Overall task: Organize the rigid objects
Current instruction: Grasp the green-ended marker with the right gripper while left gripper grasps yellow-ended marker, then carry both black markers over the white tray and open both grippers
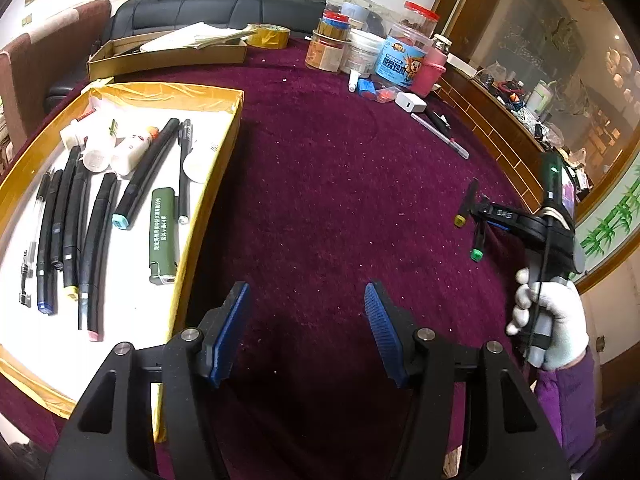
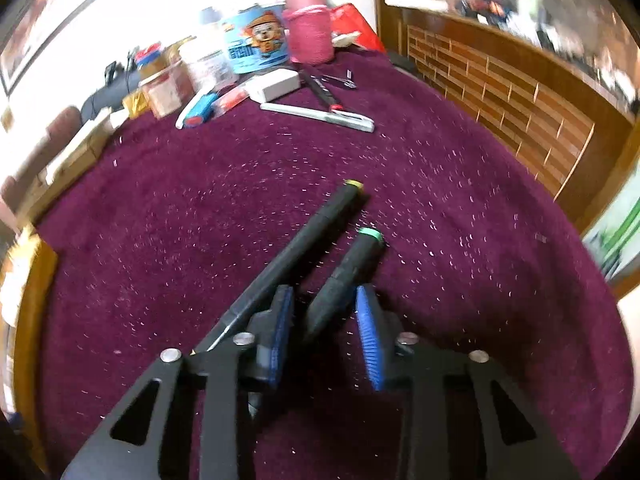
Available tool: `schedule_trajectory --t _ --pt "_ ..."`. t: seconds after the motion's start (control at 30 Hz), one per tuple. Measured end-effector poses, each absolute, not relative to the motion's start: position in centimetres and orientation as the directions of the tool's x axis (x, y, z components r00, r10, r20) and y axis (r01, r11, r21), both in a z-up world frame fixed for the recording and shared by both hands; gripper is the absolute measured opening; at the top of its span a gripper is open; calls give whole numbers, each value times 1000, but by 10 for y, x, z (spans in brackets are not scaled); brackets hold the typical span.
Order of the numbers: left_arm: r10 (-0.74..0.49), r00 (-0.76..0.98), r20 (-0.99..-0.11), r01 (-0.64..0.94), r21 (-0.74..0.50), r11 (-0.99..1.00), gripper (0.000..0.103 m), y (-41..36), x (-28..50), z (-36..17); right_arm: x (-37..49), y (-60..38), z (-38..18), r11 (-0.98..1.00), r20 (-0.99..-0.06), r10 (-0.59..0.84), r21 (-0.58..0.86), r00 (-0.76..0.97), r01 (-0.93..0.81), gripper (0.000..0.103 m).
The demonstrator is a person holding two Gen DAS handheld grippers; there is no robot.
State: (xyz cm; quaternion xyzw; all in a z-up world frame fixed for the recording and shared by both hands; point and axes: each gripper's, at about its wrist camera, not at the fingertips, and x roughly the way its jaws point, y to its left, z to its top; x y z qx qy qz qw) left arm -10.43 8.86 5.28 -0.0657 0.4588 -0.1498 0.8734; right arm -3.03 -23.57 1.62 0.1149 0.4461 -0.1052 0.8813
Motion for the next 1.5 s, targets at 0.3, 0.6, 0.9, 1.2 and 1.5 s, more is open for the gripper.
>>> schedule_trajectory --t 0.3,0.6,0.9,1.2,1.5 --pt "-365 529 -766 302 -232 925 58 55 -95 63 -41 -244 16 961 -812 1 162 583 224 14" --pt "-428 427 -796 449 -224 865 57 -42 -52 55 -50 -307 10 889 -758 31 319 652 328 14" --pt "-341 439 -831 487 -99 868 57 -127 10 20 -53 -321 5 842 -717 107 434 689 321 14" --pt "-299 509 -807 516 8 856 12 -147 26 10 -53 -322 4 833 -709 118 451 695 319 15" --pt "-433 479 -764 471 -192 861 12 -93 12 27 -53 -322 4 838 -713 110 441 693 320 15"
